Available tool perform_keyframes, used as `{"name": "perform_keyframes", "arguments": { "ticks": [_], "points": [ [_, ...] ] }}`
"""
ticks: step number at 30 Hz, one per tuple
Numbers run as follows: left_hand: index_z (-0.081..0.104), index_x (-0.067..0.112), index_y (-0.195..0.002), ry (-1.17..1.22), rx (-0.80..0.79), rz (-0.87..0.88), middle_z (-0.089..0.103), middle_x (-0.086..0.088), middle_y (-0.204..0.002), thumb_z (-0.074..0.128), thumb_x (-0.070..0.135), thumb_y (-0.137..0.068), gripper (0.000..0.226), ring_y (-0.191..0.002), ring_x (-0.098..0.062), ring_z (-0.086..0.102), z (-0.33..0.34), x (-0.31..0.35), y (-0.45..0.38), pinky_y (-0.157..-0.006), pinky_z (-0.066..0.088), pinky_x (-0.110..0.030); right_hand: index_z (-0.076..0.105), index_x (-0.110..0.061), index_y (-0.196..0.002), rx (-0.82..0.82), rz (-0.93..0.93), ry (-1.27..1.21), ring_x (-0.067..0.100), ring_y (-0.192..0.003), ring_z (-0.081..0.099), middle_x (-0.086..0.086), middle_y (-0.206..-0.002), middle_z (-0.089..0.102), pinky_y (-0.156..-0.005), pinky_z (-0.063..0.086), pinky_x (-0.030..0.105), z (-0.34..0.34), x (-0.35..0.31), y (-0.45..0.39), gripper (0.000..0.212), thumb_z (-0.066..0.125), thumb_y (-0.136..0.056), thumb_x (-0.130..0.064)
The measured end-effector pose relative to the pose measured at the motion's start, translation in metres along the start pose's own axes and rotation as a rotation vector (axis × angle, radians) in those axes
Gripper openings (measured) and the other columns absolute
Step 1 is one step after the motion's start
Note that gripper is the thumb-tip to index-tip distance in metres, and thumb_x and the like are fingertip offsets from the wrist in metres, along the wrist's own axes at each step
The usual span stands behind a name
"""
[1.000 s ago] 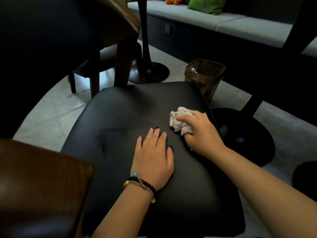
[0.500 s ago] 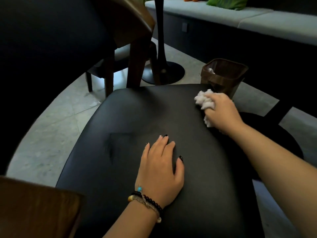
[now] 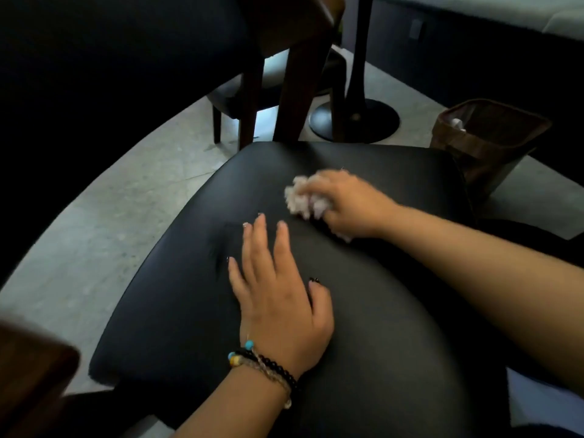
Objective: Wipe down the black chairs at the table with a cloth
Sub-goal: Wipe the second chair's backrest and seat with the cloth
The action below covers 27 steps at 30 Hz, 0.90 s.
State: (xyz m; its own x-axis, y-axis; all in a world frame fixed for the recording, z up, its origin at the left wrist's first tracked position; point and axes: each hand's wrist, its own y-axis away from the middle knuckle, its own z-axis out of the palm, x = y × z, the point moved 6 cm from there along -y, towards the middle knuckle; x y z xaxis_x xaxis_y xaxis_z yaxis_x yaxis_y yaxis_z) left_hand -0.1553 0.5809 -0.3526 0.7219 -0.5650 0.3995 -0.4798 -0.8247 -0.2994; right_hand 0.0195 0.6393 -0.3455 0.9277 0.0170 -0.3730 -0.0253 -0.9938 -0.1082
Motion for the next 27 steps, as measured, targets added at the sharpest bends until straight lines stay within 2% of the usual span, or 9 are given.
{"name": "perform_keyframes", "arguments": {
  "ticks": [4,8,10,13,18,20,22,25,27],
  "points": [
    [0.006,0.018,-0.154,-0.137,-0.134,-0.030,-0.005,-0.004,-0.162,0.029,0.048,-0.086,0.078,-0.149,-0.022,-0.002,0.003,-0.003,-0.001,-0.115,-0.003,-0.056,0.058,-0.022,-0.132,0.128,0.083,-0.012,0.033,-0.123,0.046,0.009,-0.134,0.052,-0.108,0.032,0.039,0.007,0.019,-0.018,0.053,0.056,-0.081,-0.008],
    [0.008,0.034,-0.153,-0.322,-0.337,0.236,0.005,0.009,-0.161,0.005,0.053,-0.086,0.070,-0.148,-0.014,-0.012,-0.002,-0.019,0.009,-0.112,-0.020,-0.055,0.060,-0.023,-0.131,0.165,0.055,-0.052,0.029,-0.127,0.046,0.008,-0.135,0.053,-0.112,0.028,0.038,0.000,0.016,-0.018,0.053,0.057,-0.081,-0.006],
    [0.034,0.029,-0.149,-0.168,-0.291,0.232,0.028,0.005,-0.156,0.019,0.046,-0.088,0.064,-0.147,-0.014,0.013,-0.013,-0.025,0.014,-0.120,0.001,-0.051,0.064,-0.025,-0.126,0.141,0.037,-0.186,0.021,-0.127,0.049,0.004,-0.132,0.058,-0.108,0.031,0.027,-0.002,0.006,-0.015,0.053,0.058,-0.079,-0.001],
    [0.063,0.011,-0.126,0.043,-0.152,0.310,0.059,-0.004,-0.132,0.045,0.027,-0.084,0.048,-0.126,-0.018,0.050,-0.022,-0.018,0.015,-0.108,0.037,-0.040,0.069,-0.025,-0.120,0.058,-0.061,-0.403,0.013,-0.126,0.053,0.000,-0.128,0.064,-0.103,0.035,0.017,0.004,-0.031,-0.006,0.055,0.057,-0.075,0.005],
    [0.070,0.007,-0.114,0.086,-0.090,0.352,0.068,-0.006,-0.118,0.049,0.020,-0.079,0.043,-0.113,-0.021,0.061,-0.022,-0.019,0.015,-0.101,0.044,-0.035,0.066,-0.028,-0.124,-0.199,-0.321,-0.204,0.019,-0.131,0.046,-0.002,-0.133,0.058,-0.115,0.014,0.032,0.052,-0.115,-0.036,0.054,0.055,-0.077,-0.002],
    [0.072,0.008,-0.112,0.105,-0.067,0.354,0.067,-0.005,-0.121,0.048,0.019,-0.078,0.043,-0.118,-0.018,0.059,-0.021,-0.019,0.017,-0.103,0.043,-0.033,0.065,-0.027,-0.125,-0.221,-0.343,-0.145,0.020,-0.127,0.050,-0.002,-0.132,0.059,-0.116,0.026,0.039,0.057,-0.113,-0.055,0.053,0.056,-0.077,-0.004],
    [0.073,0.009,-0.111,0.137,-0.041,0.363,0.067,-0.004,-0.121,0.048,0.018,-0.077,0.043,-0.120,-0.015,0.058,-0.021,-0.021,0.016,-0.104,0.042,-0.031,0.063,-0.029,-0.128,-0.202,-0.270,-0.079,0.022,-0.122,0.053,0.000,-0.131,0.060,-0.105,0.040,0.037,0.049,-0.088,-0.077,0.053,0.057,-0.079,-0.008],
    [0.074,0.009,-0.109,0.150,-0.008,0.377,0.068,-0.003,-0.120,0.049,0.016,-0.076,0.041,-0.119,-0.015,0.060,-0.021,-0.021,0.015,-0.101,0.045,-0.033,0.063,-0.029,-0.128,-0.116,-0.150,-0.064,0.023,-0.123,0.053,0.002,-0.132,0.059,-0.101,0.043,0.036,0.036,-0.064,-0.096,0.052,0.058,-0.081,-0.009],
    [0.074,0.009,-0.108,0.149,0.007,0.393,0.068,-0.003,-0.119,0.051,0.016,-0.075,0.041,-0.116,-0.015,0.061,-0.020,-0.021,0.017,-0.098,0.048,-0.035,0.067,-0.026,-0.124,-0.150,-0.252,-0.159,0.022,-0.120,0.055,0.001,-0.130,0.061,-0.101,0.043,0.036,0.044,-0.085,-0.084,0.050,0.058,-0.078,-0.006]
  ]
}}
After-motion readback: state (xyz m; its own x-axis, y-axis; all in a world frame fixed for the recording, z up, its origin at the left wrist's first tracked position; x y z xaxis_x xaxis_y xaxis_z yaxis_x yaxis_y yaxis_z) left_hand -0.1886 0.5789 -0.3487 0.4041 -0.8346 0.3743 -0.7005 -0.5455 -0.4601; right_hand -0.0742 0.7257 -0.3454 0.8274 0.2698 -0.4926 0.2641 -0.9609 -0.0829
